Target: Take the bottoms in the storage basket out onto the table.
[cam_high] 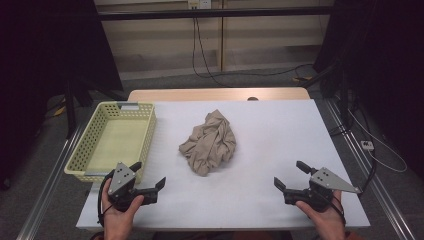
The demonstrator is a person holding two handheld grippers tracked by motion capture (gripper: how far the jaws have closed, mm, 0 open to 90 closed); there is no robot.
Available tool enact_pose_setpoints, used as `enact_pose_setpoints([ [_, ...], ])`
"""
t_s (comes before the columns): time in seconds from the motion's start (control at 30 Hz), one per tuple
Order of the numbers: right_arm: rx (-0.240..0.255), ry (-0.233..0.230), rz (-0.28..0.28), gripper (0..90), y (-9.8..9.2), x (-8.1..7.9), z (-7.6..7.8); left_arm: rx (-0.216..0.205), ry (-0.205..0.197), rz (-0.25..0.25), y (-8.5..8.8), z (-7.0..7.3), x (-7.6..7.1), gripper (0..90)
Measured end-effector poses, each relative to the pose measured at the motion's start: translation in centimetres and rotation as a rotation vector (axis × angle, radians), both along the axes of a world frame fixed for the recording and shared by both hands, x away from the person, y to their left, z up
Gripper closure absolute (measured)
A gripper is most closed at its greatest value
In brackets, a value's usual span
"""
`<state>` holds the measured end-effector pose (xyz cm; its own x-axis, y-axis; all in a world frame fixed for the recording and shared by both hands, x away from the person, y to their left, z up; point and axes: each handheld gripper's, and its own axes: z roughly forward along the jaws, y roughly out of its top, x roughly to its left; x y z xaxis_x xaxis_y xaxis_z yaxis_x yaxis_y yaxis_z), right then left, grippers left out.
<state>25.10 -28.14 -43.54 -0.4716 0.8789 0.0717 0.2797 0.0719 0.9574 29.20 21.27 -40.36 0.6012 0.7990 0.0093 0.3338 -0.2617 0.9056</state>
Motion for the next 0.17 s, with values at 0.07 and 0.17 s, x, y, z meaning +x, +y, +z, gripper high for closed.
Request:
enact_pose_setpoints([
  [0.07,0.0,0.001,-0.001,4.2,-0.12,-0.02,-0.01,-0.016,-0.002,0.017,0.14,-0.06,0.17,7.3],
  [0.17,-0.003,0.001,0.0,4.2,-0.13,0.0,-0.05,-0.028,0.013,0.023,0.09,-0.3,0.36,7.3],
])
